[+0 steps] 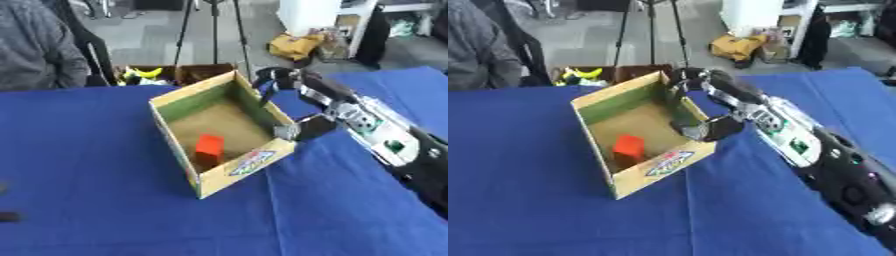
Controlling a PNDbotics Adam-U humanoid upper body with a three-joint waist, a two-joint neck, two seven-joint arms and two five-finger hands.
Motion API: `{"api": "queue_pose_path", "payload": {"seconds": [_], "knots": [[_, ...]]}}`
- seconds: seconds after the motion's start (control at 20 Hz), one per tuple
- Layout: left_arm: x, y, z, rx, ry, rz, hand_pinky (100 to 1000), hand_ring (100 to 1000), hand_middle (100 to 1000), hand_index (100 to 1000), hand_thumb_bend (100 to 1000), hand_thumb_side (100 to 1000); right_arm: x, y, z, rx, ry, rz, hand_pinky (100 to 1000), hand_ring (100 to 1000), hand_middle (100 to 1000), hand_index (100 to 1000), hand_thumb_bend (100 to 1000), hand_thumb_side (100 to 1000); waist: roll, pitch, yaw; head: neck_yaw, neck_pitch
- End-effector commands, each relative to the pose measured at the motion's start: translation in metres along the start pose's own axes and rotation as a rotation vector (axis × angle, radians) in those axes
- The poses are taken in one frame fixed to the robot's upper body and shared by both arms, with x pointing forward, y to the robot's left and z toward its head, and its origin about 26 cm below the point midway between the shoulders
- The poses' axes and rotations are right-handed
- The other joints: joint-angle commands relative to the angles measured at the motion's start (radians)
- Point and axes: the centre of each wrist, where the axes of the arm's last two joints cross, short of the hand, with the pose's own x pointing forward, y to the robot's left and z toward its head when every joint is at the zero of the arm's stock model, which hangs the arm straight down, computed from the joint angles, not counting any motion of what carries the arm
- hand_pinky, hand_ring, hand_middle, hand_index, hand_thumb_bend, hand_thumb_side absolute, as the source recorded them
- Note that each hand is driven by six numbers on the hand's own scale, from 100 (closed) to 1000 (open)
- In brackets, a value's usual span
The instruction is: Pick up objects on the table and place them in the box.
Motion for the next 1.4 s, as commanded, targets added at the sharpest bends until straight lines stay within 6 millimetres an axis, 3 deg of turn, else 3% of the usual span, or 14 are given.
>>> {"api": "queue_pose_path", "payload": {"seconds": [0.05, 0.2, 0.65, 0.85, 1.0, 1.4], "knots": [[0.004, 0.012, 0.001, 0.030, -0.010, -0.039, 544, 819, 641, 697, 100, 1000, 0.034, -0.009, -0.001, -0.061, -0.063, -0.128, 607, 934, 742, 558, 100, 501, 0.001, -0.021, -0.018, 0.041, 0.014], [0.001, 0.016, 0.005, 0.054, 0.000, -0.046, 544, 820, 642, 696, 100, 1000, 0.044, 0.004, 0.013, -0.078, -0.051, -0.254, 609, 938, 731, 512, 100, 527, 0.009, -0.020, -0.050, 0.087, 0.025], [-0.002, 0.021, 0.011, 0.100, 0.010, -0.056, 543, 822, 642, 693, 100, 1000, 0.038, 0.051, 0.047, -0.135, 0.001, -0.449, 615, 947, 724, 510, 100, 628, 0.022, -0.017, -0.098, 0.201, 0.063], [-0.004, 0.021, 0.013, 0.111, 0.016, -0.057, 543, 822, 642, 692, 100, 1000, 0.038, 0.062, 0.051, -0.158, 0.027, -0.480, 615, 947, 722, 513, 100, 651, 0.025, -0.020, -0.109, 0.228, 0.074], [-0.005, 0.022, 0.014, 0.115, 0.018, -0.059, 543, 822, 641, 690, 100, 1000, 0.038, 0.067, 0.053, -0.173, 0.045, -0.500, 614, 948, 719, 511, 100, 758, 0.025, -0.023, -0.114, 0.235, 0.075], [-0.006, 0.024, 0.016, 0.125, 0.019, -0.063, 542, 823, 642, 689, 100, 1000, 0.041, 0.078, 0.053, -0.175, 0.071, -0.526, 615, 950, 719, 513, 100, 815, 0.027, -0.025, -0.132, 0.259, 0.082]]}}
